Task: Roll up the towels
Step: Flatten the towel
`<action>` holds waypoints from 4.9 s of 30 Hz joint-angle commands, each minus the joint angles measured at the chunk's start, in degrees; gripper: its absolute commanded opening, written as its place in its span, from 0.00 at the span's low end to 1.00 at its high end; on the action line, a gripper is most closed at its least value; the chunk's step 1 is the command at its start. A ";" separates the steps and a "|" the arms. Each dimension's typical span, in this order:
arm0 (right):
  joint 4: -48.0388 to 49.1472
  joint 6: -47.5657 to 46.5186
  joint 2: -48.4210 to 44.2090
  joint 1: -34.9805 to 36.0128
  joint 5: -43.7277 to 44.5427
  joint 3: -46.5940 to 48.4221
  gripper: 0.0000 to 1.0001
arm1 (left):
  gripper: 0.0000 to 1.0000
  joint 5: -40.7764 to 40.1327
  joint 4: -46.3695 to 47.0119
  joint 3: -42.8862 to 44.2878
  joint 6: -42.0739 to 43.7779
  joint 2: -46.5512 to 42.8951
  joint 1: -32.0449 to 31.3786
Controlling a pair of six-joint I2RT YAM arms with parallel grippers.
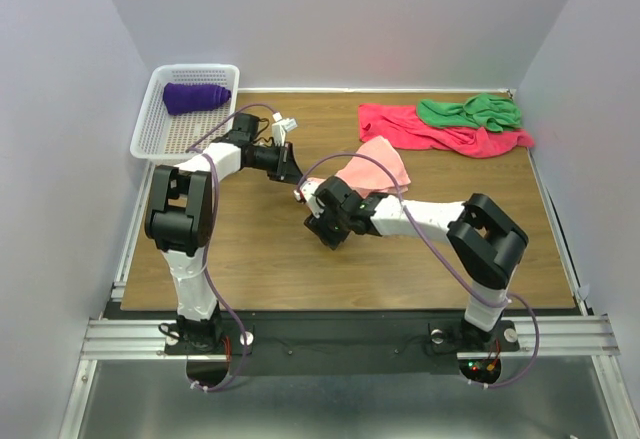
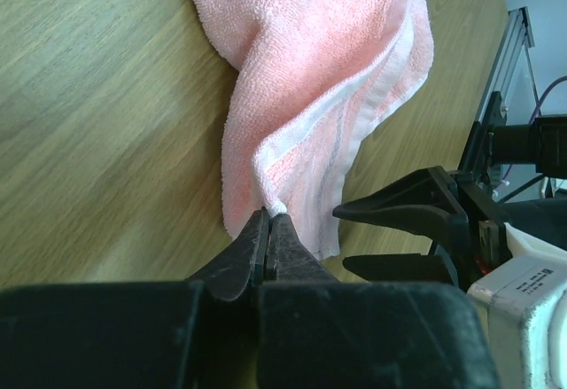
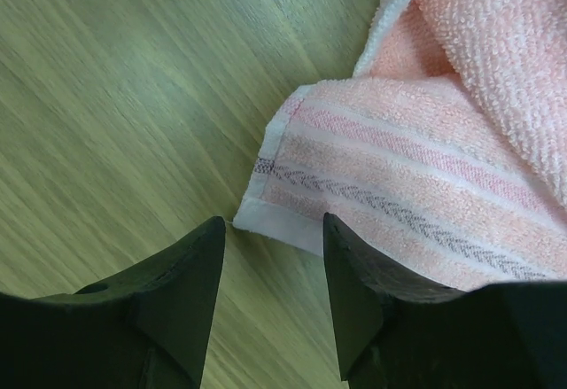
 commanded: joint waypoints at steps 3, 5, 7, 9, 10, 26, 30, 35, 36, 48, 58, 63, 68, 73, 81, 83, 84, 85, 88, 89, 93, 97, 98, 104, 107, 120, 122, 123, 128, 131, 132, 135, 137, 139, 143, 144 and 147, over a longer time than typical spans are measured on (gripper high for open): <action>2.96 0.67 2.27 0.99 4.04 0.80 0.53 | 0.00 2.01 0.89 1.60 0.21 -1.18 0.17; 2.96 0.66 2.63 0.99 3.60 0.80 0.53 | 0.00 1.92 1.06 1.42 0.38 -1.27 0.17; 2.96 0.93 2.54 1.43 3.77 0.89 0.52 | 0.00 1.92 0.97 1.33 0.30 -1.18 0.43; 2.87 0.93 1.84 1.95 4.65 1.32 0.52 | 0.00 2.10 0.97 1.24 0.30 -1.09 0.52; 2.87 0.93 1.75 1.96 4.74 1.50 0.52 | 0.00 2.01 0.97 1.24 0.30 -1.09 0.52; -0.64 -9.96 -17.13 -2.25 13.88 2.02 0.01 | 0.00 0.35 -5.44 8.09 -0.58 -10.58 1.75; -3.37 -15.23 -22.58 -16.62 12.06 6.94 0.01 | 0.00 0.08 -6.49 15.28 -4.09 -14.70 4.64; -3.55 -21.99 -26.36 -28.70 10.37 11.95 0.01 | 0.00 -2.38 -10.01 21.71 -3.92 -18.23 7.27; -3.46 -22.97 -26.72 -31.94 10.19 12.92 0.01 | 0.00 -2.82 -9.49 22.68 -4.10 -19.28 8.07; -3.37 -27.46 -18.74 -51.65 3.07 33.47 0.01 | 0.00 -4.67 -5.01 34.89 -14.02 -15.08 16.69; -3.46 -27.81 -14.60 -57.37 0.44 41.40 0.01 | 0.00 -1.51 3.87 41.94 -21.32 -10.67 17.30; -3.46 -32.02 -22.14 -59.30 -3.25 29.91 0.01 | 0.00 3.86 -0.68 29.95 -14.40 -18.99 19.06; -3.46 -42.74 -33.22 -59.48 -9.67 10.41 0.01 | 0.00 0.97 -14.82 14.10 2.55 -26.75 19.15; -7.22 -51.62 -43.14 -59.48 -10.99 -9.18 0.01 | 0.00 -10.27 -31.61 3.99 21.00 -27.64 19.15; -20.85 -61.99 -46.94 -59.39 -11.43 -20.46 0.01 | 0.00 -26.80 -44.62 -2.71 42.89 -27.02 18.54; -24.37 -64.72 -47.82 -59.48 -10.73 -22.31 0.01 | 0.00 -30.05 -48.05 -5.34 49.76 -27.46 18.01; -25.59 -65.42 -48.26 -59.39 -10.55 -22.66 0.01 | 0.00 -31.03 -48.85 -6.39 51.52 -27.90 17.83; -27.87 -66.13 -48.87 -59.48 -10.64 -23.19 0.01 | 0.00 -32.08 -49.29 -8.67 53.10 -29.29 17.57; -32.00 -69.73 -51.15 -59.39 -9.94 -25.39 0.01 | 0.00 -35.95 -49.21 -13.32 57.77 -32.55 16.17; -32.63 -70.61 -51.68 -59.39 -8.98 -26.00 0.01 | 0.00 -36.74 -49.04 -14.39 58.47 -33.25 15.90; -32.99 -73.25 -53.18 -59.48 -7.03 -28.20 0.01 | 0.00 -39.56 -47.64 -18.61 60.50 -35.46 14.67; -33.08 -70.45 -51.78 -59.48 -7.56 -26.63 0.92 | 0.48 -38.07 -46.75 -18.19 60.33 -36.60 14.49; -33.16 -67.74 -50.12 -59.48 -7.82 -24.19 0.96 | 0.52 -37.54 -46.58 -17.22 59.89 -36.51 14.49; -32.03 -54.47 -40.46 -59.48 -15.64 -10.12 0.98 | 0.61 -32.28 -43.86 -4.31 54.01 -32.22 14.41; -27.20 -37.81 -28.79 -59.57 -16.35 -0.28 0.86 | 0.60 -28.23 -37.20 2.37 44.63 -28.00 14.49; -16.73 -16.56 8.68 -59.66 -6.60 29.88 0.52 | 0.34 -36.66 -18.10 19.16 21.13 -4.89 3.42; -16.20 -16.91 10.88 -59.83 -5.72 31.73 0.49 | 0.34 -35.87 -18.80 21.36 21.48 -3.30 3.42; -16.20 -17.44 11.85 -59.83 -5.54 32.52 0.47 | 0.34 -35.69 -19.24 21.89 21.91 -2.68 3.42; -16.29 -16.91 14.67 -60.36 -6.15 32.45 0.31 | 0.34 -35.43 -20.56 22.16 22.88 -1.18 3.33; -16.20 -15.34 14.23 -60.45 -7.12 29.81 0.31 | 0.34 -36.04 -20.12 21.46 23.06 -1.27 3.33; -16.20 -14.37 14.14 -60.45 -7.04 29.28 0.31 | 0.34 -36.04 -20.03 21.37 23.06 -1.27 3.33; -16.03 -14.01 14.84 -60.89 -5.72 28.05 0.35 | 0.34 -35.78 -19.94 21.19 22.89 -1.18 3.33; -15.68 -13.84 15.63 -61.24 -4.75 28.39 0.37 | 0.38 -35.00 -21.16 21.72 23.32 -0.92 3.33; -15.41 -13.84 16.16 -61.41 -4.31 28.92 0.39 | 0.41 -33.85 -22.57 22.77 24.99 -0.30 3.33; -15.15 -13.05 17.92 -62.03 -4.74 31.03 0.41 | 0.44 -32.00 -24.25 22.60 26.22 -0.39 3.33; -15.24 -12.61 18.44 -62.03 -4.92 31.90 0.41 | 0.44 -31.74 -24.34 22.43 26.49 -0.48 3.24; -15.32 -11.56 19.23 -62.12 -6.68 32.79 0.41 | 0.44 -32.70 -24.16 22.34 26.49 -0.65 3.24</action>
